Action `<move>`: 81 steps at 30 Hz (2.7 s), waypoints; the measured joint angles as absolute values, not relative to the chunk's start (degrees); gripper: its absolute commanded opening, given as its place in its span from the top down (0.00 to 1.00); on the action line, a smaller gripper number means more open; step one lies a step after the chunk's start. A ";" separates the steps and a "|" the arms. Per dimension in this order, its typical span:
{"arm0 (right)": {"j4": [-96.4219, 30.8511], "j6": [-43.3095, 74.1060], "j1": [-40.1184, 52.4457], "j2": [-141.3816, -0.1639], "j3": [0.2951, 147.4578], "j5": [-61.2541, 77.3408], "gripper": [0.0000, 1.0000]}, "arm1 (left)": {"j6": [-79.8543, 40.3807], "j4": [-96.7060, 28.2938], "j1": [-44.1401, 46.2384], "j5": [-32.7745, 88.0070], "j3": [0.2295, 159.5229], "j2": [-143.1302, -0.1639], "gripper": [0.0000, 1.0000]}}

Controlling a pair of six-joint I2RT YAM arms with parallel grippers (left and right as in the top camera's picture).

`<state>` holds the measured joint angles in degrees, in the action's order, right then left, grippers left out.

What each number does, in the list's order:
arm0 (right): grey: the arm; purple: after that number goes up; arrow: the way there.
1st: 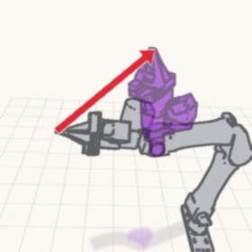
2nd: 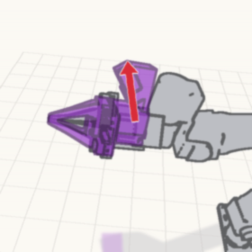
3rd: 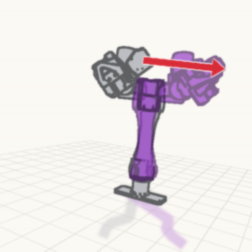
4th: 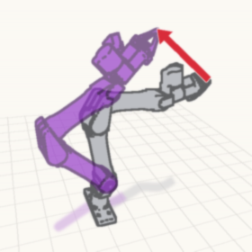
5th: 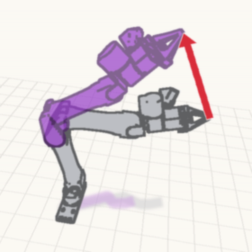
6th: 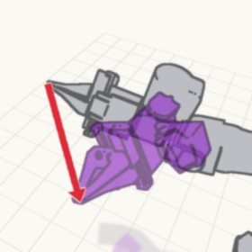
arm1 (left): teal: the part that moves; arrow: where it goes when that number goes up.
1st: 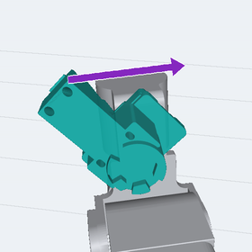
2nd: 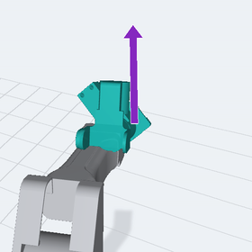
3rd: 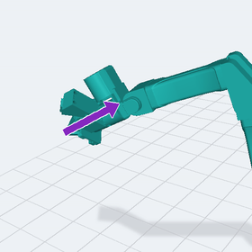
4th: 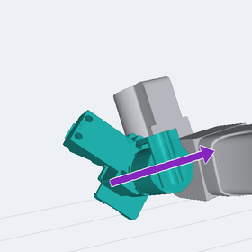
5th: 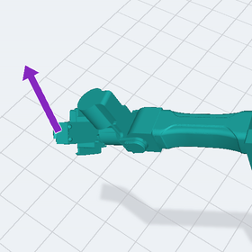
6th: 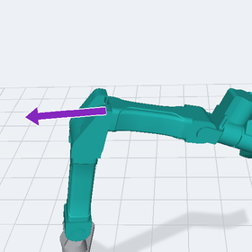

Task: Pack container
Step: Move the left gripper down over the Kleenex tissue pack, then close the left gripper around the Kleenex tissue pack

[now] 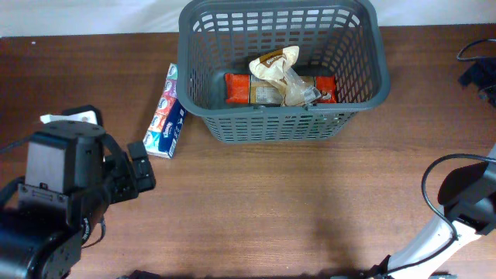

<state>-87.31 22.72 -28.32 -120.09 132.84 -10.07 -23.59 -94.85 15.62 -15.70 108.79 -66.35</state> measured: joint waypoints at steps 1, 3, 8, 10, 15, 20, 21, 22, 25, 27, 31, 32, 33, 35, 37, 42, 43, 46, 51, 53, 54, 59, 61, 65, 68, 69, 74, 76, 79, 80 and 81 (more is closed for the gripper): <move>-87.31 22.72 -28.32 -120.09 132.84 -10.07 0.01 | -23.57 -94.72 15.62 -15.14 108.79 -66.39 0.00; -87.29 22.74 -28.32 -120.09 132.84 -10.07 0.01 | -22.00 -93.71 15.62 -14.50 108.79 -66.59 0.00; -87.29 22.72 -28.32 -120.09 132.84 -10.07 0.01 | -10.22 -88.66 14.33 -13.45 108.79 -68.45 0.01; -87.31 22.70 -28.32 -120.09 132.84 -10.09 0.01 | -5.63 -86.98 11.94 -13.30 108.81 -70.06 0.00; -87.31 22.74 -28.32 -120.09 132.84 -10.07 0.01 | 2.87 -86.04 2.44 -10.13 108.79 -76.42 0.01; -87.29 22.76 -28.32 -120.09 132.84 -10.07 0.01 | 10.33 -84.05 -6.02 -0.08 108.73 -82.70 0.00; -87.31 22.74 -28.32 -120.09 132.84 -10.07 0.01 | 11.27 -83.22 -7.53 1.83 108.73 -83.74 0.01; -87.31 22.74 -28.32 -120.09 132.84 -10.07 0.01 | 12.14 -82.46 -8.91 3.64 108.73 -84.77 0.00; -87.29 22.74 -28.32 -120.09 132.84 -10.09 0.01 | 13.82 -79.77 -12.47 8.75 108.73 -88.62 0.00; -87.31 22.72 -28.32 -120.09 132.84 -10.09 0.01 | 14.28 -77.65 -13.63 11.11 108.75 -91.90 0.00; -87.29 22.72 -28.32 -120.09 132.84 -10.09 0.01 | 14.94 -74.63 -13.72 13.72 108.75 -99.63 0.00; -87.31 22.74 -28.32 -120.09 132.84 -10.09 0.01 | 15.09 -74.06 -13.43 14.06 108.73 -102.32 0.01; -87.29 22.72 -28.32 -120.09 132.84 -10.09 0.01 | 15.25 -73.67 -13.17 14.37 108.73 -103.94 0.00; -87.29 22.74 -28.32 -120.09 132.84 -10.09 0.01 | 15.29 -72.73 -12.25 14.76 108.73 -108.22 0.01; -87.29 22.72 -28.32 -120.09 132.84 -10.09 0.01 | 15.35 -71.61 -11.40 15.03 108.73 -111.46 0.01; -87.29 22.72 -28.32 -120.09 132.84 -10.09 0.01 | 15.46 -69.93 -9.54 14.81 108.73 -118.32 0.01; -87.29 22.70 -28.32 -120.09 132.84 -10.07 0.01 | 15.46 -69.89 -9.26 14.37 108.73 -119.04 0.00; -87.29 22.74 -28.32 -120.09 132.84 -10.09 0.01 | 15.35 -69.58 -7.75 10.72 108.73 -121.54 0.01; -87.29 22.74 -28.32 -120.09 132.84 -10.09 0.01 | 15.20 -68.95 -4.60 6.15 108.73 -123.92 0.00; -87.29 22.72 -28.32 -120.09 132.84 -10.09 0.01 | 15.20 -68.88 -3.95 5.43 108.73 -124.27 0.00; -87.29 22.70 -28.32 -120.09 132.84 -10.07 0.01 | 15.20 -68.86 -3.73 5.10 108.73 -124.42 0.01; -87.29 22.72 -28.32 -120.09 132.84 -10.09 0.01 | 15.20 -67.79 -3.20 4.25 108.73 -125.19 0.00; -87.29 22.74 -28.32 -120.09 132.84 -10.09 0.01 | 15.20 -67.42 -3.07 4.14 108.73 -125.38 0.00; -87.29 22.72 -28.32 -120.09 132.84 -10.09 0.01 | 15.18 -66.57 -3.05 4.08 108.73 -125.38 0.00; -87.29 22.74 -28.32 -120.09 132.84 -10.09 0.01 | 15.20 -66.48 -3.05 4.25 108.73 -125.43 0.00; -87.29 22.72 -28.32 -120.09 132.84 -10.09 0.01 | 15.20 -66.43 -3.05 4.25 108.73 -125.49 0.00; -87.29 22.72 -28.32 -120.09 132.84 -10.09 0.01 | 15.16 -66.35 -2.85 4.27 108.73 -127.15 0.01; -87.29 22.70 -28.32 -120.09 132.84 -10.09 0.01 | 15.00 -66.39 -2.52 4.25 108.73 -128.57 0.00; -87.29 22.76 -28.32 -120.09 132.84 -10.09 0.01 | 14.98 -66.35 -1.50 4.25 108.73 -130.80 0.01; -87.29 22.72 -28.32 -120.09 132.84 -10.09 0.01 | 14.98 -66.32 -1.06 4.25 108.73 -131.44 0.01; -87.29 22.72 -28.32 -120.09 132.84 -10.09 0.01 | 14.98 -66.30 -0.62 4.25 108.73 -131.90 0.01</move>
<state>-87.29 22.72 -28.32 -120.09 132.84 -10.09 14.98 -66.30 -0.62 4.25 108.73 -131.90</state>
